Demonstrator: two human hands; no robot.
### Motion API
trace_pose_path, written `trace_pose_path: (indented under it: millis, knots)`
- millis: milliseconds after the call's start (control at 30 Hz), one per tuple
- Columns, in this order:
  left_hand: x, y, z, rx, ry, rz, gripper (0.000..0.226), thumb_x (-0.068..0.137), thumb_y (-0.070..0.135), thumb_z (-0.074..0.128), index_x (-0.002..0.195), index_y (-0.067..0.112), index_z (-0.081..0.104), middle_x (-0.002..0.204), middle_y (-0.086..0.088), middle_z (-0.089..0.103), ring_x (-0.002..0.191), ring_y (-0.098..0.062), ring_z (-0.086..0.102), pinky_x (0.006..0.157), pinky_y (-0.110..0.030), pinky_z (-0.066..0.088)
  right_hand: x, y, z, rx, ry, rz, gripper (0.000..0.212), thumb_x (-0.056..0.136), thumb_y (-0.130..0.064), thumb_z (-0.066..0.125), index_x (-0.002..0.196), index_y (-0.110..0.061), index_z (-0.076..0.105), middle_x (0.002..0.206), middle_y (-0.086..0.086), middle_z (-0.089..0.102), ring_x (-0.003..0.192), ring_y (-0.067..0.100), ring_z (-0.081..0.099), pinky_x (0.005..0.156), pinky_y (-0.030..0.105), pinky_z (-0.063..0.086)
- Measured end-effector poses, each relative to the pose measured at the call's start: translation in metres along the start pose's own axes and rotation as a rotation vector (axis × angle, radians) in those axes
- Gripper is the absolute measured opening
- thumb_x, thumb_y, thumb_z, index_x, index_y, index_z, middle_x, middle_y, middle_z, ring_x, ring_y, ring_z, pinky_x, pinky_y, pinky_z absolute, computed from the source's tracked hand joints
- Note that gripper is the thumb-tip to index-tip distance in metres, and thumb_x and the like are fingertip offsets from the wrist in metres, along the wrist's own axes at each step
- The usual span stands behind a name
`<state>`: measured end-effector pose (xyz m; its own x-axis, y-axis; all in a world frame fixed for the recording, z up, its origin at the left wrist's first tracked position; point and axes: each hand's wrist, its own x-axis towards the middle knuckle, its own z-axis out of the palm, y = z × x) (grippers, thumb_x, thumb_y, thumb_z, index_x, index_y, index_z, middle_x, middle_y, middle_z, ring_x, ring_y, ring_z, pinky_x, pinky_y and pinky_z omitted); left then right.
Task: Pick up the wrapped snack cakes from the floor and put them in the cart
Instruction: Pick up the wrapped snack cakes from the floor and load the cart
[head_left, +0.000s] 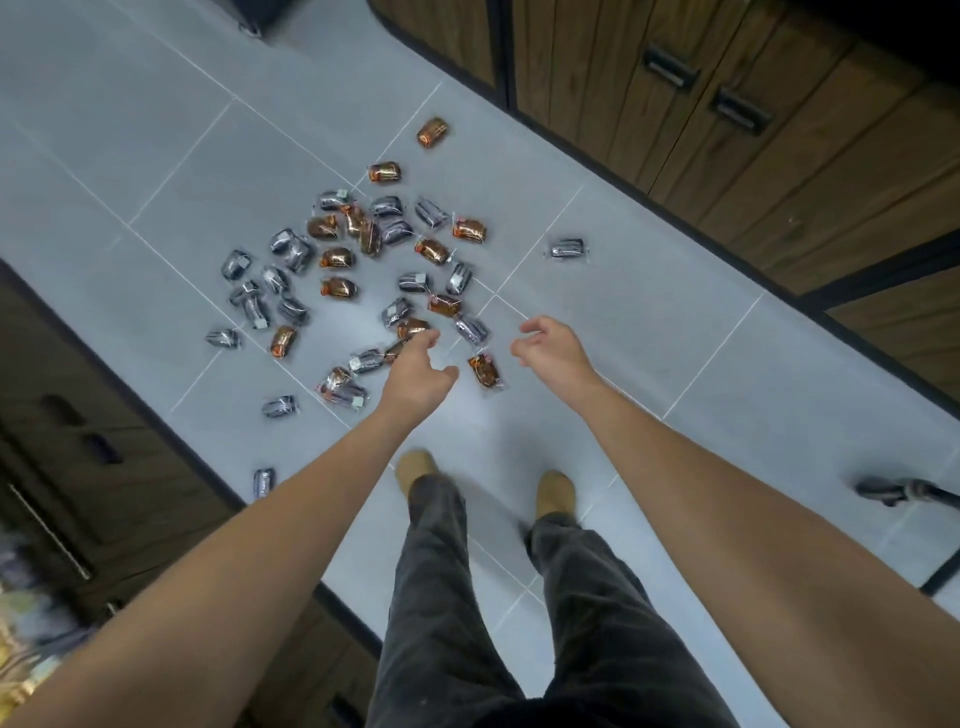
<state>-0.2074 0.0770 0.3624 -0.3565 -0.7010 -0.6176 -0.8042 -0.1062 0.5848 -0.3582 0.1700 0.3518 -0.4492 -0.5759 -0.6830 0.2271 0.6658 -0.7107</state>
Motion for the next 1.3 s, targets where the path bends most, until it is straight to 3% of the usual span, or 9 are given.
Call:
trace_pose_path:
  millis: [233,433,500,633,800,933,1033,1133,1300]
  knots:
    - [0.097,-0.029,-0.011,0.277,-0.148,0.085,0.061,0.086,0.01,0.062,0.141,0.009,0.036,0.141,-0.013,0.041,0.129,-0.025,0.043,0.108,-0.04,0.034,0.079,0.013,0.054,0.121,0.11,0.107,0.027,0.085,-0.011,0.063,0.111,-0.011,0.056,0.09,0.004,0.058,0.075,0.016,0.056,0.063,0.022,0.041]
    - [0.21,-0.077,0.01,0.46,-0.271,0.182,0.065,0.085,0.01,0.06,0.143,0.006,0.031,0.146,-0.012,0.036,0.133,-0.027,0.037,0.108,-0.038,0.032,0.169,0.063,0.114,0.257,0.294,0.214,0.032,0.084,-0.005,0.064,0.115,-0.009,0.056,0.071,-0.01,0.055,0.059,-0.002,0.051,0.047,0.002,0.035]
    - [0.252,-0.1,0.026,0.542,-0.288,0.226,0.066,0.084,0.012,0.06,0.143,0.008,0.031,0.147,-0.01,0.035,0.134,-0.026,0.035,0.106,-0.036,0.033,0.203,0.089,0.135,0.254,0.33,0.237,0.033,0.083,-0.008,0.064,0.116,-0.011,0.056,0.072,-0.011,0.057,0.065,0.0,0.054,0.053,0.003,0.037]
    - [0.335,-0.157,0.07,0.67,-0.347,0.315,0.062,0.084,0.014,0.059,0.14,0.01,0.033,0.145,-0.008,0.036,0.131,-0.026,0.036,0.099,-0.037,0.036,0.277,0.153,0.171,0.215,0.356,0.246,0.036,0.084,-0.018,0.066,0.118,-0.017,0.055,0.078,-0.015,0.055,0.083,0.011,0.056,0.076,0.019,0.041]
    - [0.438,-0.235,0.13,0.836,-0.379,0.443,0.067,0.083,0.016,0.063,0.14,0.008,0.03,0.146,-0.013,0.032,0.13,-0.033,0.035,0.102,-0.045,0.036,0.368,0.248,0.21,0.165,0.36,0.238,0.036,0.082,-0.022,0.068,0.115,-0.025,0.054,0.087,-0.018,0.057,0.092,0.014,0.059,0.084,0.028,0.047]
    - [0.51,-0.281,0.174,0.911,-0.363,0.561,0.085,0.085,0.023,0.063,0.15,0.013,0.01,0.158,-0.012,0.005,0.145,-0.032,0.006,0.117,-0.045,0.013,0.424,0.32,0.239,0.016,0.381,0.227,0.059,0.081,-0.03,0.07,0.134,-0.018,0.046,0.125,0.006,0.056,0.115,0.025,0.053,0.098,0.041,0.044]
    - [0.557,-0.303,0.197,1.121,-0.332,0.767,0.094,0.082,0.028,0.066,0.151,0.015,0.004,0.158,-0.011,0.002,0.145,-0.032,0.0,0.116,-0.046,0.001,0.453,0.362,0.261,-0.239,0.418,0.168,0.074,0.078,-0.04,0.071,0.14,-0.016,0.038,0.136,0.009,0.047,0.124,0.03,0.043,0.101,0.043,0.037]
    - [0.591,-0.317,0.208,1.342,-0.33,0.937,0.098,0.077,0.032,0.069,0.15,0.016,0.006,0.156,-0.012,0.01,0.144,-0.033,0.004,0.115,-0.049,-0.001,0.468,0.395,0.282,-0.516,0.439,0.143,0.087,0.071,-0.042,0.074,0.144,-0.016,0.033,0.14,0.006,0.041,0.129,0.029,0.038,0.106,0.042,0.029]
    - [0.612,-0.328,0.211,1.327,-0.292,1.164,0.083,0.072,0.038,0.07,0.141,0.015,0.031,0.136,-0.012,0.041,0.129,-0.033,0.033,0.111,-0.047,0.017,0.477,0.421,0.294,-0.693,0.541,0.096,0.083,0.067,-0.019,0.073,0.142,-0.013,0.037,0.135,0.01,0.045,0.12,0.032,0.044,0.099,0.043,0.035]
